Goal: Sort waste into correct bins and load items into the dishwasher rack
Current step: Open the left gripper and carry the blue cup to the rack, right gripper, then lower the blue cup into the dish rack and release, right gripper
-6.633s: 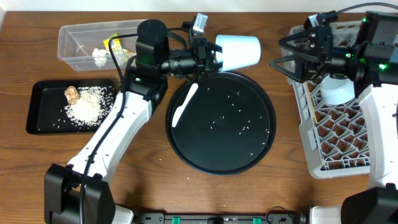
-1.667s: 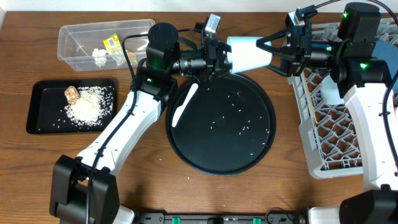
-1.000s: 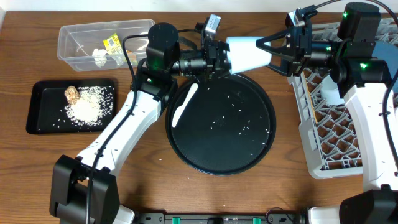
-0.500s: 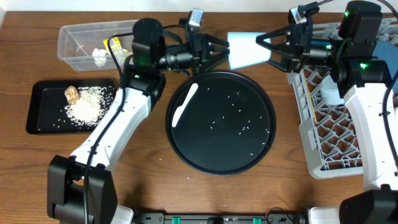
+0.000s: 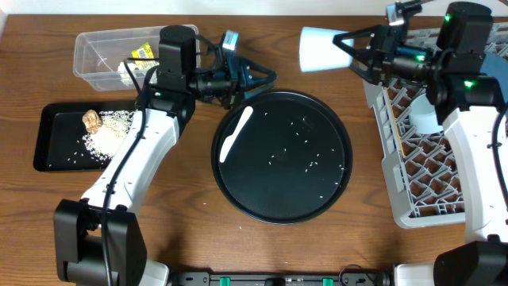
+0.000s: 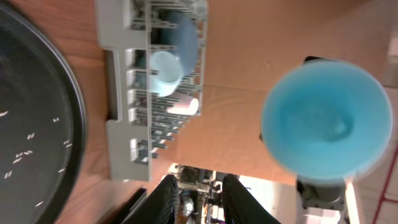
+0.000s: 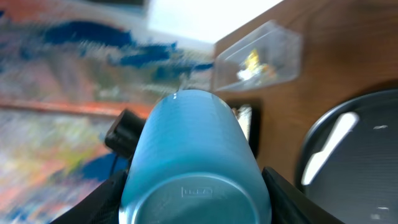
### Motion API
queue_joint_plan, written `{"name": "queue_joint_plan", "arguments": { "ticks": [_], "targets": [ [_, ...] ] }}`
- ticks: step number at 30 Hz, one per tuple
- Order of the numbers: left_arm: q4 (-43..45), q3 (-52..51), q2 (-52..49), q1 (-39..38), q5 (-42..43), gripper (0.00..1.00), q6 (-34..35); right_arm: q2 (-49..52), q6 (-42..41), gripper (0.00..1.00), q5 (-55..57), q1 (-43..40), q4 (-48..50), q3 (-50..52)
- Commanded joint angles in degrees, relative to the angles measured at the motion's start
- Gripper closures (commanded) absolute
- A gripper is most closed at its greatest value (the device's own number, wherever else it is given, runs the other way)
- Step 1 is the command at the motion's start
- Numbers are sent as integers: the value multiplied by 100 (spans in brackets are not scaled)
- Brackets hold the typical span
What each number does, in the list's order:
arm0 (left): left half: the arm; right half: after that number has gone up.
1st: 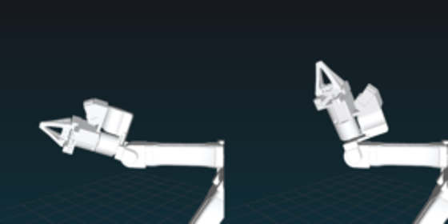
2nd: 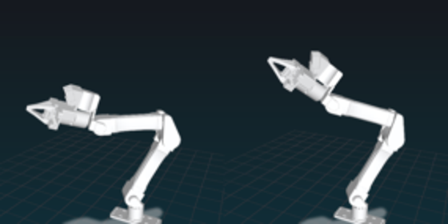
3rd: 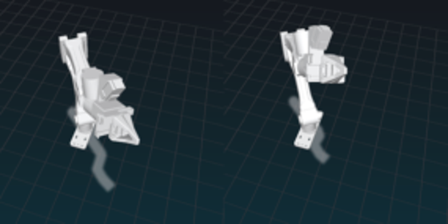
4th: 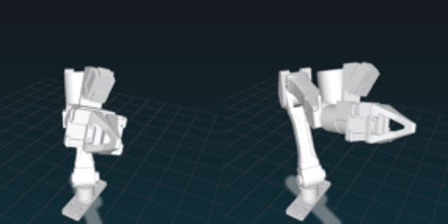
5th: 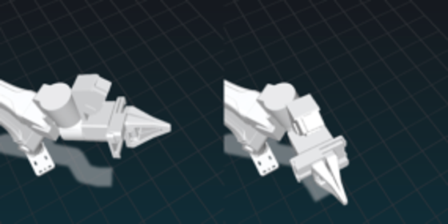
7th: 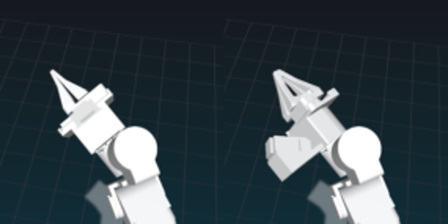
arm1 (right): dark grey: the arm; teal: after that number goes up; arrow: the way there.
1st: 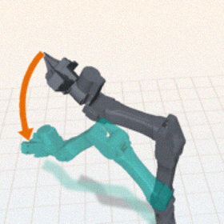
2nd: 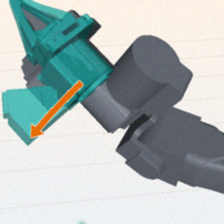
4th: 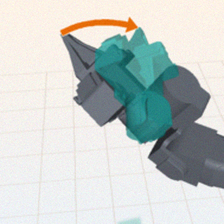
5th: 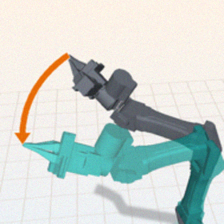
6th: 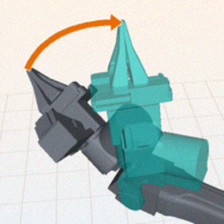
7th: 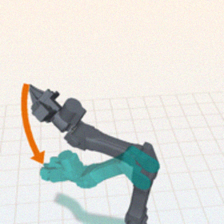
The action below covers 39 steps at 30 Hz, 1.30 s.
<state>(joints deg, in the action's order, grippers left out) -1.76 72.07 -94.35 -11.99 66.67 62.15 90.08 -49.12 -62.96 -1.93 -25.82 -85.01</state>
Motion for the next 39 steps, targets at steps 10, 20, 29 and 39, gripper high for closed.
{"name": "queue_joint_plan", "arguments": {
  "ticks": [10,20,29,39],
  "targets": [
    [-721,52,11,131,11,74,-1298,37,1904,67,4181,-680,-3014,-1034],
    [-765,35,13,131,13,74,-1414,39,2096,66,5899,-2120,-4129,-1733],
    [-905,24,11,131,15,73,-1652,103,1912,66,6798,-3392,-3897,-1731],
    [-1497,24,13,131,-138,73,-2184,931,1617,65,6835,-4323,-3355,-1731]
  ]
}}
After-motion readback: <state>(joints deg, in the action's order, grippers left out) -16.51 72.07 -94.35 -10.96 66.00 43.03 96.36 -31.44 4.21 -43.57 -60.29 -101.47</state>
